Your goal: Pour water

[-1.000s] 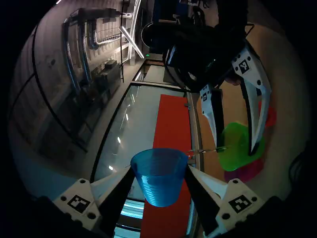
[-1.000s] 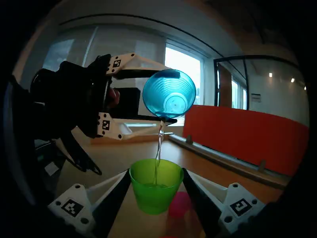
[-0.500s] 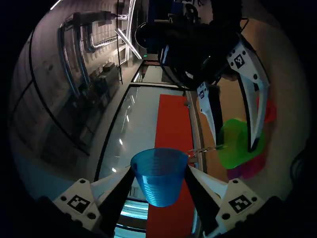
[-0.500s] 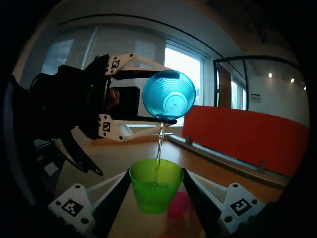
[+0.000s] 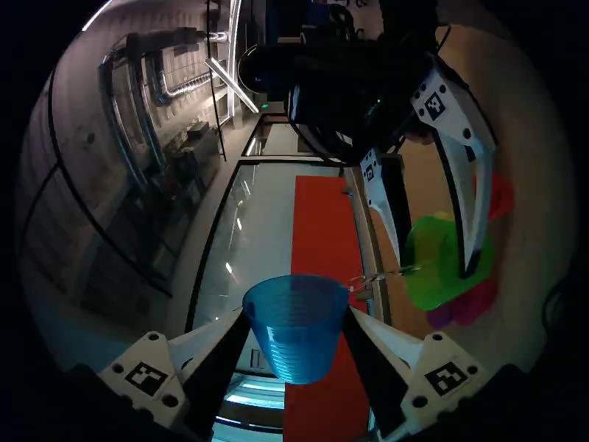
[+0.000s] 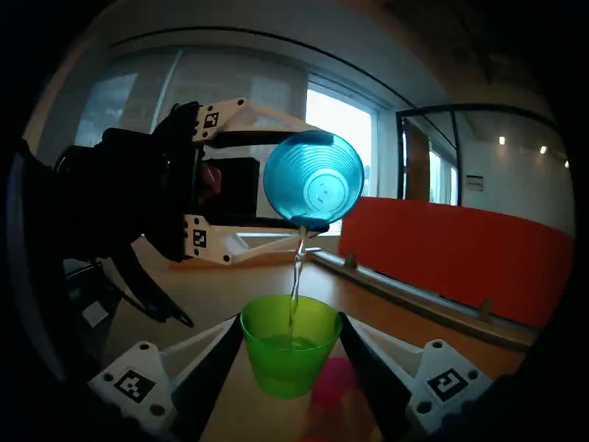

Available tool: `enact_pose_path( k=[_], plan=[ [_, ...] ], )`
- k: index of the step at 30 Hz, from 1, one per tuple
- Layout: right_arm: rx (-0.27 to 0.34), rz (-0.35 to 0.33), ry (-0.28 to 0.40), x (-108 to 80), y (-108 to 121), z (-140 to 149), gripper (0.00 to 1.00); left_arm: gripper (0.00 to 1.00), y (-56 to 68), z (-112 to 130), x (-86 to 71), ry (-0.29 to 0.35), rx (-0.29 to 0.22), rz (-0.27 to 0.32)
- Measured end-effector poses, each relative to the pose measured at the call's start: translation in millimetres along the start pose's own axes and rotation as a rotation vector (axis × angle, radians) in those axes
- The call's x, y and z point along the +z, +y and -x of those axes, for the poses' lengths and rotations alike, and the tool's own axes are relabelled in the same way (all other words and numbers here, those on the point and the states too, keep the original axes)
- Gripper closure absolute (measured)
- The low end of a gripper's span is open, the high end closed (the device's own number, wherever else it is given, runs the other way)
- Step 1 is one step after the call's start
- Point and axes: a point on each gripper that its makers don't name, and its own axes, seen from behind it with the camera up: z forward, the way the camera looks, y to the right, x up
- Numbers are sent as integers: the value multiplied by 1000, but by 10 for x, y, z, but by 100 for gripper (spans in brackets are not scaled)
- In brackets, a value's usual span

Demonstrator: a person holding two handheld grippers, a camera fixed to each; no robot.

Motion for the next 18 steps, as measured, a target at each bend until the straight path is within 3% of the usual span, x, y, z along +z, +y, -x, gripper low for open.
enact_pose_path(
  k=[18],
  plan=[
    [-2, 2, 1, 4, 8, -6, 6, 15, 19, -13, 2, 1, 60, -6]
  ],
)
